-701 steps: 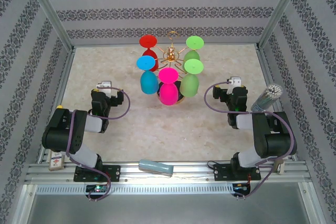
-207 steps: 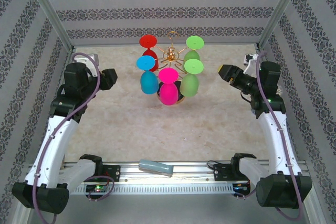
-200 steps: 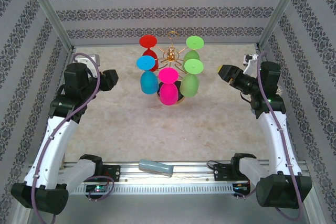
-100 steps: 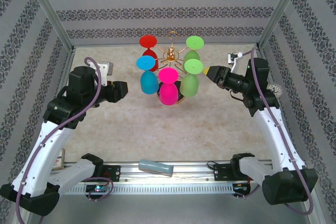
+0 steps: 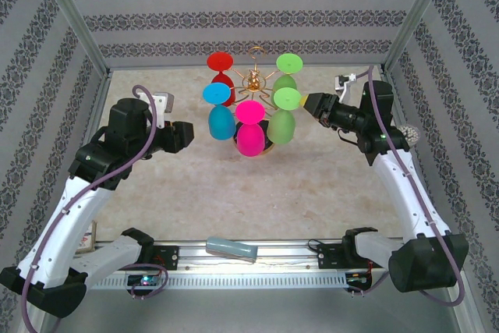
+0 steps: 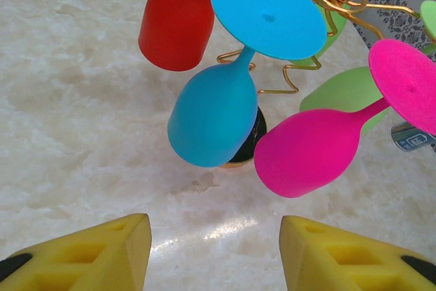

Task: Take the wine glass off the wine glass rack

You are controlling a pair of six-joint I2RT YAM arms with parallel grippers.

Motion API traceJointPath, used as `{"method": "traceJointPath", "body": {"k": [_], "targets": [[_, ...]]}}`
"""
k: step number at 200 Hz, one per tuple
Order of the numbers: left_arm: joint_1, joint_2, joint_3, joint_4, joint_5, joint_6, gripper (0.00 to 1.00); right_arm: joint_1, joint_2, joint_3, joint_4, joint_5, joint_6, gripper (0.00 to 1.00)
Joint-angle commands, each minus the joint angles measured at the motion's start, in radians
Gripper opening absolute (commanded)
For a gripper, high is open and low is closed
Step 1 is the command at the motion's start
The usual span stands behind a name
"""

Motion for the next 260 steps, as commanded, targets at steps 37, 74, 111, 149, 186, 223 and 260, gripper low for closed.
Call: {"method": "traceJointPath", "body": {"k": [37,74,111,149,186,223,260], "targets": [[-0.015,-0.017,-0.003,0.032,-0.036,0.008,0.53,0.007,0.026,0.043,0.057,-0.005,0.031,0.36],[-0.014,-0.015,-0.007,0.041,-0.039,0.007,0.53,0.017,0.045,0.051,0.063,-0.006,0.035,0.34],[-0.015,-0.017,-0.008,0.044,-0.046,0.012,0.53,0.028,0.052,0.052,0.065,-0.006,0.039,0.32],[-0.015,-0.020,-0.009,0.043,-0.053,0.016,0.53,0.044,0.053,0.055,0.062,-0.009,0.037,0.27],[-0.016,-0.020,-0.001,0.039,-0.051,0.014,0.53,0.046,0.044,0.049,0.059,-0.011,0.040,0.18],[-0.015,-0.032,0.003,0.050,-0.043,0.014,0.53,0.043,0.023,0.042,0.045,-0.011,0.046,0.14],[-0.017,-0.001,0.036,0.037,-0.044,0.034,0.52,0.032,0.005,0.027,0.042,-0.015,0.051,0.07]]}}
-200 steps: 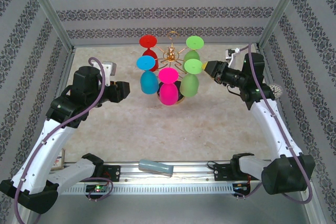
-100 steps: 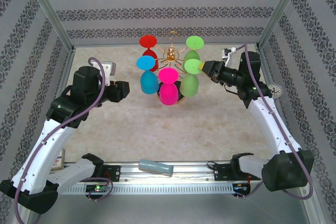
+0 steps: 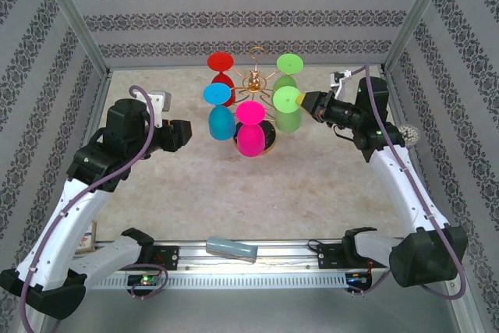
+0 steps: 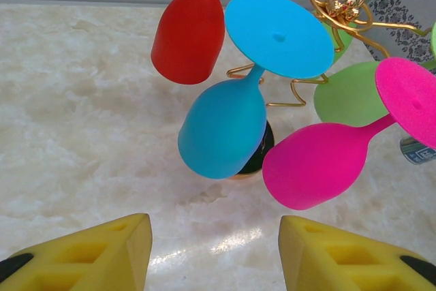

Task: Take the wine glass off the wine glass rack

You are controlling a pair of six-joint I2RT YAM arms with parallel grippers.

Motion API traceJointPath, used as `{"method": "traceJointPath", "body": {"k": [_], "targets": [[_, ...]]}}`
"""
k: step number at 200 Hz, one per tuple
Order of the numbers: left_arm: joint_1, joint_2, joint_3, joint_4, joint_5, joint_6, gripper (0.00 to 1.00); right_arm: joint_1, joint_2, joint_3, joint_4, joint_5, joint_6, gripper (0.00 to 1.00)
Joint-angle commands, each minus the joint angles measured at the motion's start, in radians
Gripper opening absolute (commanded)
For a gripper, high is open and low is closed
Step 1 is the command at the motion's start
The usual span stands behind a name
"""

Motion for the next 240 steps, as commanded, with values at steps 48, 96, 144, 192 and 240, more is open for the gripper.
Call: {"method": "traceJointPath", "body": {"k": [48,96,144,192,240], "targets": [[-0.021,0.006,0.022,0.027,-0.019,0.024,0.52,-0.012,-0.023,0.010,0.002,-0.033,0.012,0.00],[-0.027,0.019,0.052,0.005,-0.024,0.033,0.51,-0.014,-0.020,0.019,0.020,-0.051,0.040,0.00],[-0.039,0.046,0.054,0.007,-0.025,0.062,0.51,-0.012,-0.015,0.046,0.026,-0.070,0.062,0.00],[-0.055,0.051,0.039,0.038,-0.009,0.075,0.50,-0.010,-0.017,0.064,0.038,-0.078,0.101,0.00],[-0.077,0.054,0.037,0.046,0.011,0.094,0.50,-0.005,-0.017,0.087,0.040,-0.078,0.144,0.00]]}}
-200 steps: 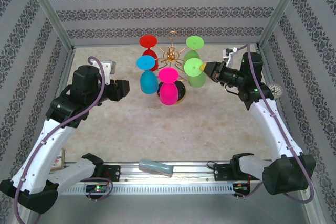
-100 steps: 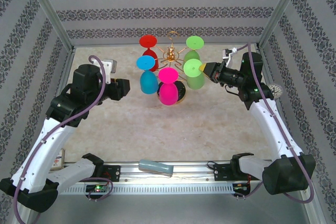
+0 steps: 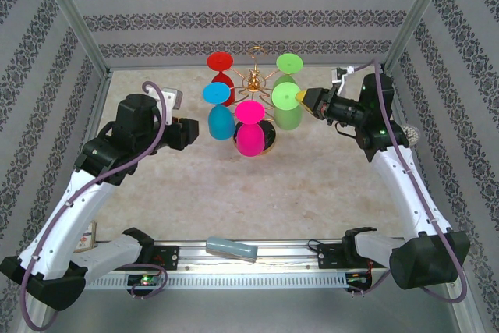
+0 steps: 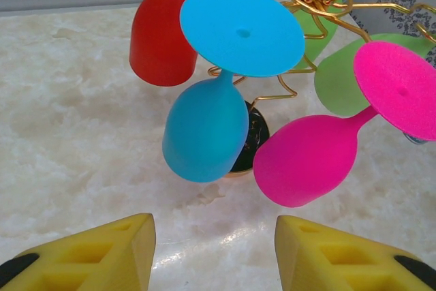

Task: Take the wine glass off the wine glass rack

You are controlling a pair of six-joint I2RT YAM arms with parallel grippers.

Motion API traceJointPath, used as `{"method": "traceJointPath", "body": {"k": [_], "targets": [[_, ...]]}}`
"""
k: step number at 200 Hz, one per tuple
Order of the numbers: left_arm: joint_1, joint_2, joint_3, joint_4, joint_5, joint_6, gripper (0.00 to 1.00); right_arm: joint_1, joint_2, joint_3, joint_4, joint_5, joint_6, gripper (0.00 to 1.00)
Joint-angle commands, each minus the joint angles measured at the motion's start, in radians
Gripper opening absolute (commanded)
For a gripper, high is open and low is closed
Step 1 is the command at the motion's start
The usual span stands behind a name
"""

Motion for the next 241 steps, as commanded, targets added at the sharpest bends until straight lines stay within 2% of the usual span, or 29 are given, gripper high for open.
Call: {"method": "traceJointPath", "body": {"k": [1,81,241], "targets": [[-0.024,-0.004,0.006,0.037,0.017,0.038,0.50,-0.002,-0.006,0.045,0.029,-0.020,0.036,0.00],[-0.076,-0.007,0.016,0.034,0.004,0.063,0.50,0.008,0.049,0.081,0.033,0.000,0.078,0.00],[-0.086,-0.041,-0.014,0.069,-0.049,0.053,0.50,0.042,0.095,0.119,0.022,0.024,0.101,0.00]]}}
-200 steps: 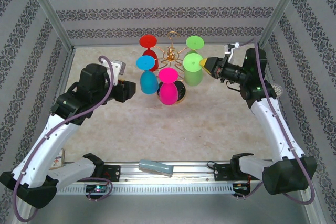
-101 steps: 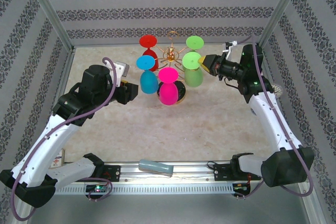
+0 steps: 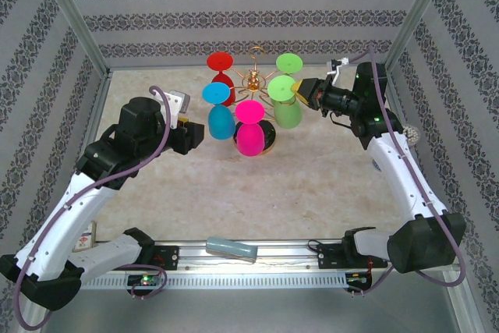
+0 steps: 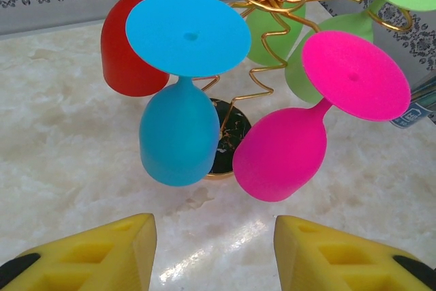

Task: Take the wine glass off the wine glass rack

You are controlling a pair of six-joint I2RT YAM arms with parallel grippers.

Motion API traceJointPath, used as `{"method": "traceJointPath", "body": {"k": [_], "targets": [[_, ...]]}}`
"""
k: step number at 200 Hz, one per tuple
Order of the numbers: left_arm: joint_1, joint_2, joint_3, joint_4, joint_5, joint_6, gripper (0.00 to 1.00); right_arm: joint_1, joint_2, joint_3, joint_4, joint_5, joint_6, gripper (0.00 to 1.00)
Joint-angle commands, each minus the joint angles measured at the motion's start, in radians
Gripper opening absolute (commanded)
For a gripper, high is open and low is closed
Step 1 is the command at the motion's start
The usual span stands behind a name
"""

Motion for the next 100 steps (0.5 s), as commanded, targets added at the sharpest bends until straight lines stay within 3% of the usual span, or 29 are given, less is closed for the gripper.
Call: {"method": "traceJointPath", "body": {"k": [1,100], "targets": [[-0.014,-0.027,-0.013,0.047,-0.032,0.009,0.50,0.014,-0.013,0.022,0.024,0.004,0.021,0.00],[-0.015,-0.055,-0.042,0.070,-0.042,0.010,0.50,0.024,-0.035,-0.033,0.021,-0.004,0.114,0.00]]}}
